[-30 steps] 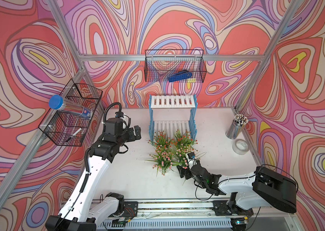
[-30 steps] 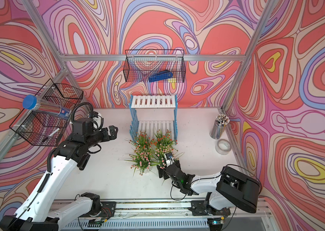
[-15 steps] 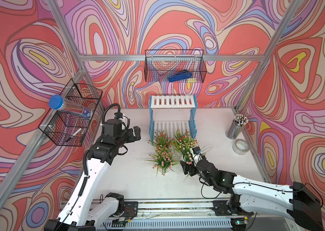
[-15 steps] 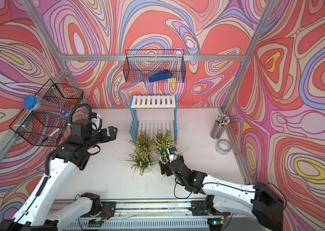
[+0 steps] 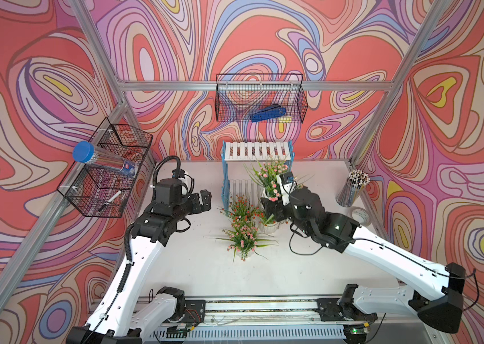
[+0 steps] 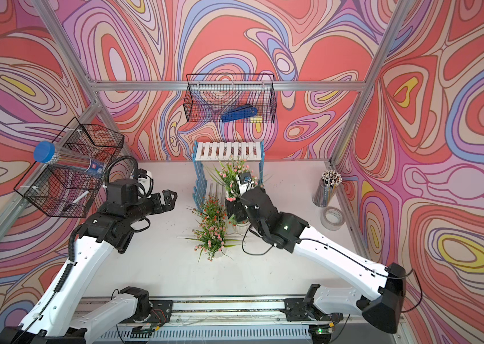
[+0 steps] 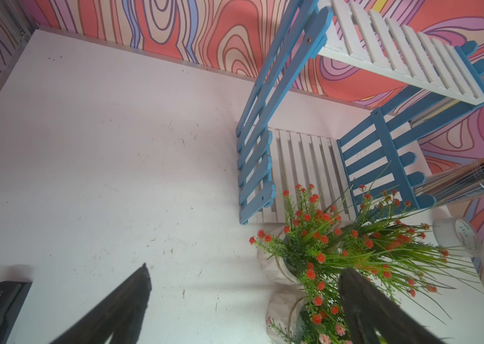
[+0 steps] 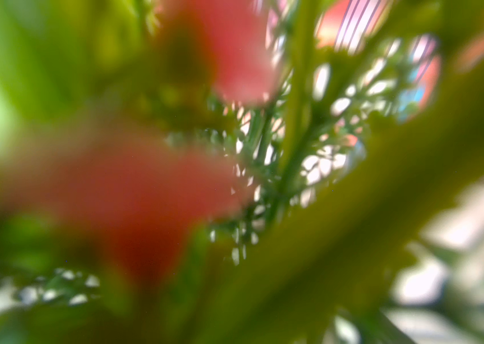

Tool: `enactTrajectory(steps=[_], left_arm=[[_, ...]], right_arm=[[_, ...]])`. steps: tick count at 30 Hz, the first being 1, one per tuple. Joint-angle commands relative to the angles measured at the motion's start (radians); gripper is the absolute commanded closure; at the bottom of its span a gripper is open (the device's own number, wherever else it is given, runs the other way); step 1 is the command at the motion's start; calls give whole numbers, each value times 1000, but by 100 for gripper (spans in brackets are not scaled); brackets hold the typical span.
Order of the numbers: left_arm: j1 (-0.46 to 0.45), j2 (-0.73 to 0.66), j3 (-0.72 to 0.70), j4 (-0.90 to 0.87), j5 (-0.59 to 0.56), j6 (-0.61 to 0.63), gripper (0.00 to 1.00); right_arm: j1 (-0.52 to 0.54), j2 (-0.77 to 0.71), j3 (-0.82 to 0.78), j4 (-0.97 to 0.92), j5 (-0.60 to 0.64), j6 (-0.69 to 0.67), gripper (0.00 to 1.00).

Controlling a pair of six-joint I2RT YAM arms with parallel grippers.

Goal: Place the baby's breath potted plants on the rack by color
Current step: Place the baby's breath potted plant on the rack.

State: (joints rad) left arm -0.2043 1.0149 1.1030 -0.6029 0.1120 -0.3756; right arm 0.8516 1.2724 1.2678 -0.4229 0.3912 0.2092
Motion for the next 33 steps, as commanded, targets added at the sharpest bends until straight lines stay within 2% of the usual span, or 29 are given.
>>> enactTrajectory(steps=[1, 8, 16, 25, 33], left_arm=[[-5, -13, -6, 3, 31, -22, 0], [-5, -15, 6, -4, 24, 3, 0], [-5, -13, 12, 0, 24, 9, 0], [-6, -1, 11, 3, 25, 15, 0], [-5, -4, 8, -3, 22, 17, 0]], right_arm=[[-84, 88, 177, -31, -106, -76, 63], [-228, 365, 570, -109, -222, -130, 62], [-330, 591, 832, -150, -239, -160, 62], [-379, 749, 1018, -202, -261, -188, 62], [-394, 757, 979, -185, -263, -168, 62]])
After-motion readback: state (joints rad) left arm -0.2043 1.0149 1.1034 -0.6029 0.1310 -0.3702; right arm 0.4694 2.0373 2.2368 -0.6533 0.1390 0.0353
